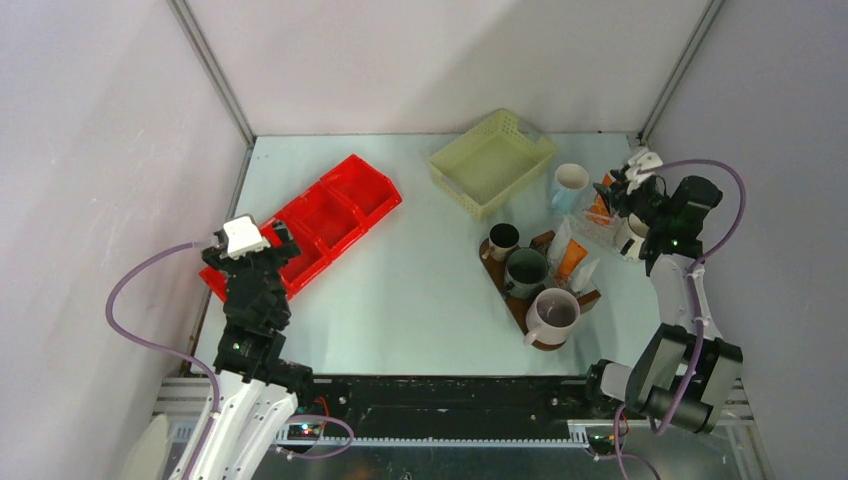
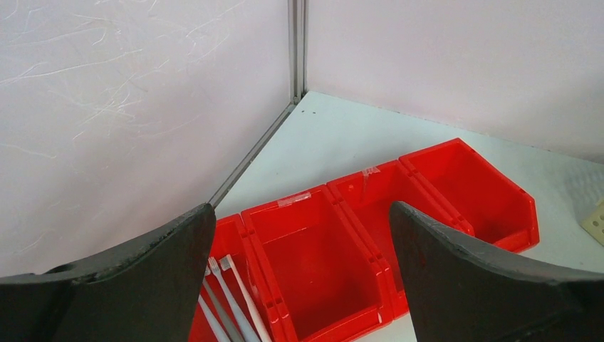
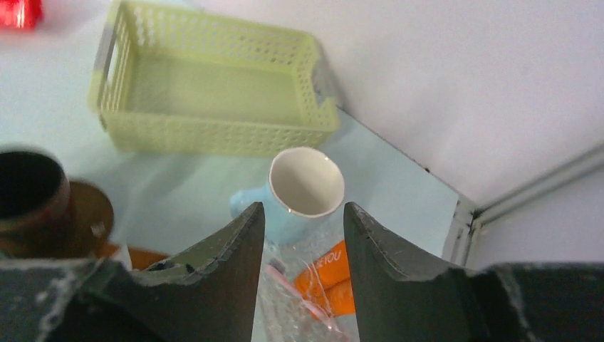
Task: Prepare toiletry sets of a toothbrush and toothpaste on the tray
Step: Adjust the toothbrush in the toothpaste holder.
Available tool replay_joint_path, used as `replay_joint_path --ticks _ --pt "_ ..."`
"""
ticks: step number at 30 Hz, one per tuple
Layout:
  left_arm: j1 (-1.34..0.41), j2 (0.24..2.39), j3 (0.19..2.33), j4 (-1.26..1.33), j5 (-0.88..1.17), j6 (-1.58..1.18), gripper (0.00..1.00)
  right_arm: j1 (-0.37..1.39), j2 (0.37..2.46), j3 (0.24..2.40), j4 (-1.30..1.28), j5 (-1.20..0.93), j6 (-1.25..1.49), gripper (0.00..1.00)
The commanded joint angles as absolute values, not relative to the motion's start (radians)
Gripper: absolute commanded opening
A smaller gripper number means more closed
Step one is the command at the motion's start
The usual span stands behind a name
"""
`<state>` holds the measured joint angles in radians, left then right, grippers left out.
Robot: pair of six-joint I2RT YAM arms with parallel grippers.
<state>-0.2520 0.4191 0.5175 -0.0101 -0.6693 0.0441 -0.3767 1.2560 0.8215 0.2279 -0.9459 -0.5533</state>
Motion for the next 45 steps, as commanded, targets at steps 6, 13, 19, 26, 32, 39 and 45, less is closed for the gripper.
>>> replay_joint_path --ticks 6,13,19,26,32,39,45 --pt "-0.245 0.419 0.539 -0.049 -0.647 0.017 0.98 -0.237 1.093 0.819 0.285 -0.286 0.123 0.53" --pt "-0.245 0.414 0.553 -0.081 -0.656 -0.019 0.98 -0.253 1.06 0.909 -0.014 -0.102 0.371 0.57" --pt "-0.244 0.417 0.555 -0.088 -0.648 -0.029 0.98 -0.248 1.164 1.046 -0.276 -0.063 0.388 0.58" --pt "-0.246 0.455 0.53 -0.051 -0.694 -0.013 0.98 -0.156 1.327 1.156 -0.407 0.061 0.302 0.58" --pt "-0.245 0.495 0.464 0.051 -0.769 0.037 0.98 -0.125 1.444 1.195 -0.431 0.099 0.275 0.56" --pt "-0.244 0.525 0.399 0.169 -0.823 0.1 0.98 -0.087 1.543 1.204 -0.388 0.094 0.275 0.51" --pt "-0.244 0.551 0.383 0.198 -0.834 0.123 0.98 -0.041 1.605 1.235 -0.353 0.113 0.243 0.48"
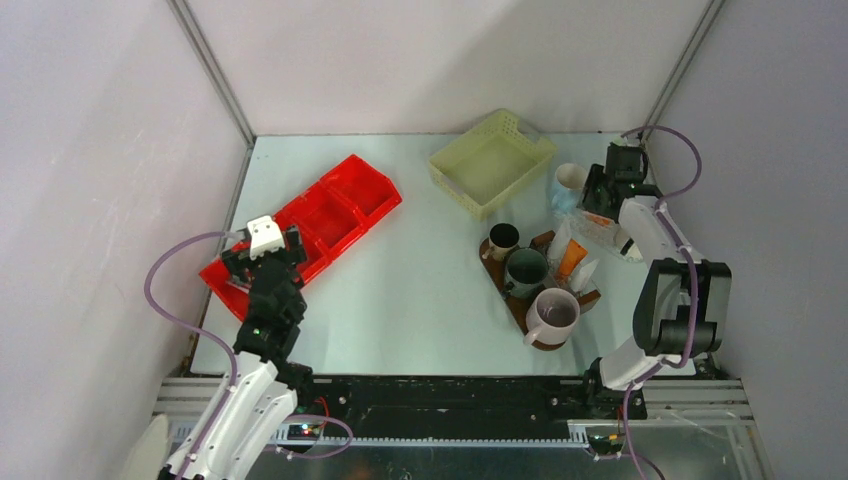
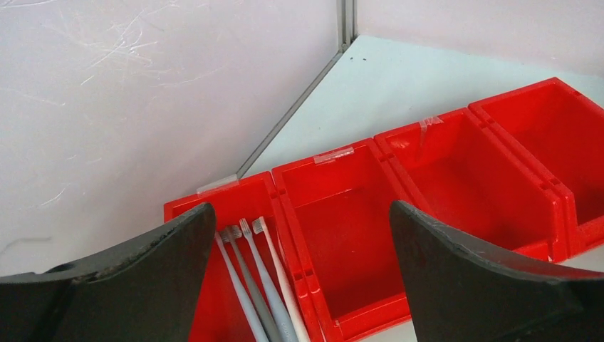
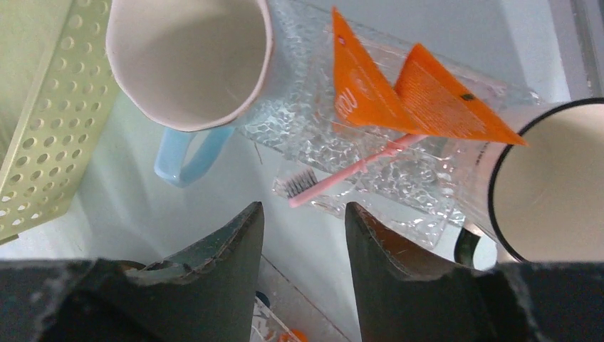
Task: Prepare toiletry sets of a toothbrush and toothpaste on the tray
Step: Adjust the toothbrush in the toothpaste holder.
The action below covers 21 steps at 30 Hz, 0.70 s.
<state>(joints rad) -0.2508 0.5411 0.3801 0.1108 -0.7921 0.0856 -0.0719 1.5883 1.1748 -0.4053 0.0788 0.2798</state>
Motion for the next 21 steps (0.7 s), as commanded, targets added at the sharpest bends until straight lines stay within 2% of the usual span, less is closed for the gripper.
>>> replay_joint_path --ticks 1,10,21 --pt "-0.244 0.553 0.383 0.199 -0.836 0.126 0.98 -0.035 1.606 1.239 -0.349 0.127 0.228 0.48" --pt "-0.244 0.57 0.38 0.215 -0.821 0.135 0.98 0.06 1.653 1.29 -0.384 0.245 -0.069 0.46" --pt "-0.244 0.585 0.383 0.218 -0.805 0.138 0.98 0.082 1.722 1.367 -0.518 0.307 -0.175 0.4"
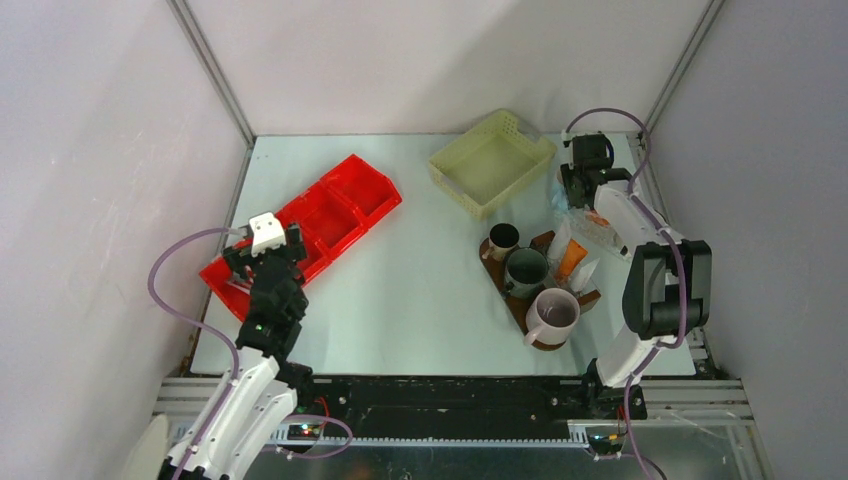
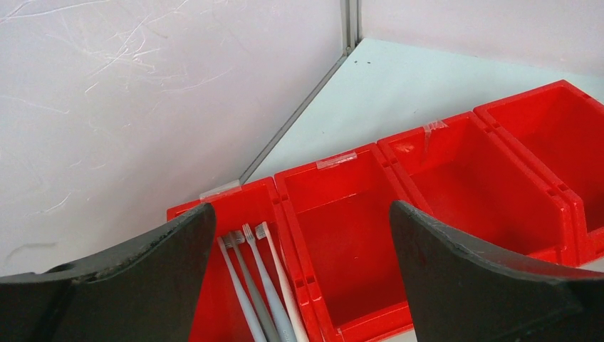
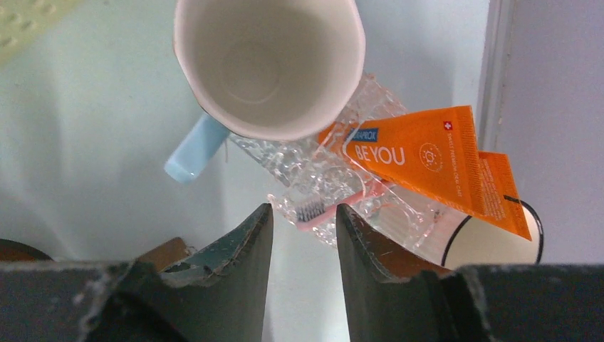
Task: Prepare toiletry sets of a toothbrush and toothpaste on the tray
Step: Adjust the toothbrush in the toothpaste holder.
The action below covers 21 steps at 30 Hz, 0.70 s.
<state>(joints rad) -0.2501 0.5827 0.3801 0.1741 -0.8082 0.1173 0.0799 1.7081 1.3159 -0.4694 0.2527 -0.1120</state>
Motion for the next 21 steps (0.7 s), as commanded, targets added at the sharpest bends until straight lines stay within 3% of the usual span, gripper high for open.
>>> replay_joint_path --ticks 1,21 --pt "-0.244 0.586 0.383 0.218 -0.805 0.137 0.98 0.083 1.724 1.371 -0.522 0.31 -0.178 0.4" --pt "-0.245 0.596 0.385 0.218 -0.795 0.14 0.99 0.107 1.804 1.417 -0.59 0.33 -0.214 0.36"
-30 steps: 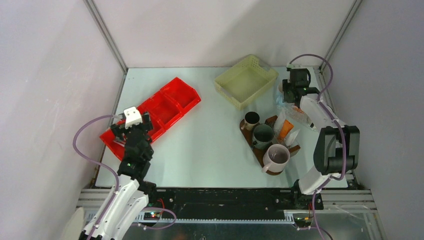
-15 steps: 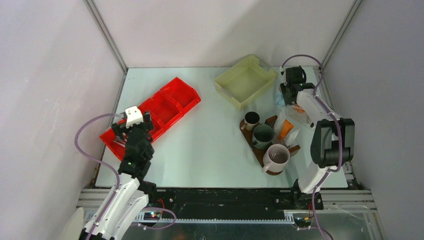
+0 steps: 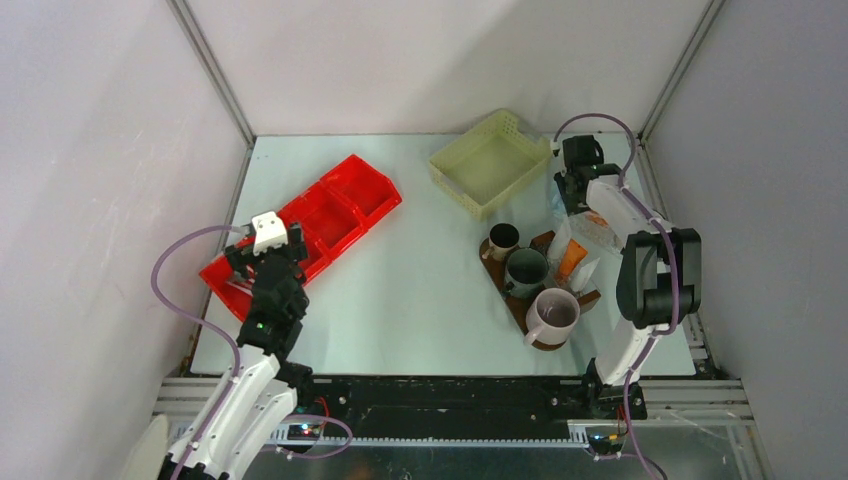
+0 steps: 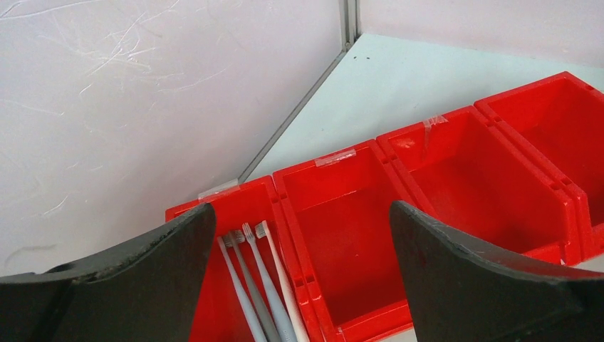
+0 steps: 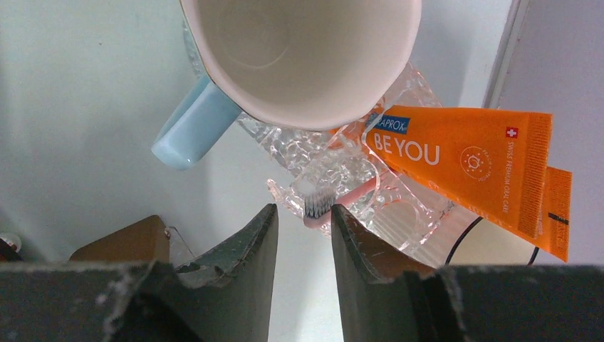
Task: Prepare toiletry sets of a toothbrush and toothpaste on the tray
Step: Adjust the toothbrush in the toothpaste holder.
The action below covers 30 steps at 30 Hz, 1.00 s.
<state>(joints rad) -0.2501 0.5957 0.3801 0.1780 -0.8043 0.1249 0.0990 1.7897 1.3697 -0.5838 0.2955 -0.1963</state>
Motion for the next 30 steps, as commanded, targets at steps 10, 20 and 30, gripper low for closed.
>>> replay_joint_path --ticks 10,20,30 --pt "-0.244 0.597 0.387 0.215 -0.793 0.141 0.98 0.111 1.822 1.417 -0.58 0.35 -0.22 0.33" --pt "-0.245 0.598 0.387 0.217 -0.793 0.143 0.98 0.117 1.829 1.417 -0.57 0.364 -0.232 0.2" --pt "-0.244 0.589 0.385 0.218 -0.793 0.145 0.98 0.136 1.791 1.418 -0.566 0.367 -0.271 0.0"
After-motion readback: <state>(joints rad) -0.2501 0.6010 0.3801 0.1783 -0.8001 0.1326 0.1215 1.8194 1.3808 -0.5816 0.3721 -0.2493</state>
